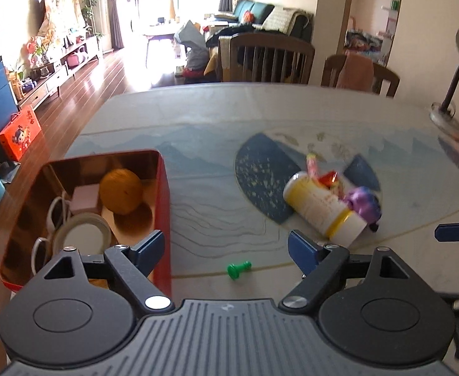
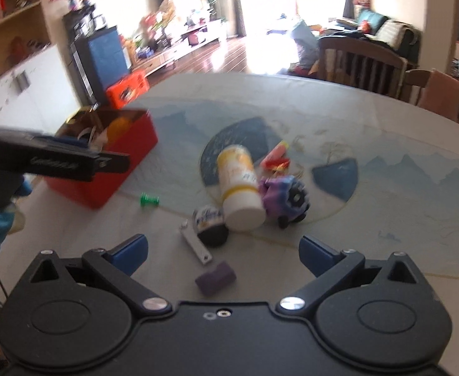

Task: Organize rigid objects
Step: 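Grasp the green game piece with the left gripper while the right gripper grasps the purple block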

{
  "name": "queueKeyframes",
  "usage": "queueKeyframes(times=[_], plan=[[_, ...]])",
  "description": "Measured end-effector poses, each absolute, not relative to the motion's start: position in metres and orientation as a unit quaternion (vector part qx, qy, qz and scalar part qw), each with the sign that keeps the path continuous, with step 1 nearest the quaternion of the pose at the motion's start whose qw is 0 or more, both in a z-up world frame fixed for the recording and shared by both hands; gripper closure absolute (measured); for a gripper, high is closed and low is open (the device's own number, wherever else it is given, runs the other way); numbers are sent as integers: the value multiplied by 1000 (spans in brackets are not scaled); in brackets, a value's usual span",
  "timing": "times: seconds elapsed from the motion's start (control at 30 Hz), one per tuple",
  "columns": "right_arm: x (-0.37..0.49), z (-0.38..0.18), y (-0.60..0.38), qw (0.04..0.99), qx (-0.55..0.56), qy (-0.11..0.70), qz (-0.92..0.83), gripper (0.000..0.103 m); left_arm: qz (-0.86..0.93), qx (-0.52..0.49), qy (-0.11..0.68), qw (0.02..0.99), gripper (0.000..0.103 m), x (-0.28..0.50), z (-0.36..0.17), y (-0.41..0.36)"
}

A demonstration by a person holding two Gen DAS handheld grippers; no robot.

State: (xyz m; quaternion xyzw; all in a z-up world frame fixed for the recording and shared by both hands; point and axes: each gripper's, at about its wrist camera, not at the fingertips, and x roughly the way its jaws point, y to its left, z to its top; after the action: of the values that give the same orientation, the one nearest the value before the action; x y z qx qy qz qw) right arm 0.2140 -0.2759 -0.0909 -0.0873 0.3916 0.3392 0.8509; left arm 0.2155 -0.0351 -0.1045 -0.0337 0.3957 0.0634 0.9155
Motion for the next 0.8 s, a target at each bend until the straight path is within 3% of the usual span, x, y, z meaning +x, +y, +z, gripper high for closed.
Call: queueKeyframes(times=[0.63,0.8], plan=[[211,-134,-252,783,-195,409,427,29,116,-14,441,890,18,242,-156,-56],[217,-138,-251,777,-197,411,433,43,118,-18,453,884,42,246,-162,-55]])
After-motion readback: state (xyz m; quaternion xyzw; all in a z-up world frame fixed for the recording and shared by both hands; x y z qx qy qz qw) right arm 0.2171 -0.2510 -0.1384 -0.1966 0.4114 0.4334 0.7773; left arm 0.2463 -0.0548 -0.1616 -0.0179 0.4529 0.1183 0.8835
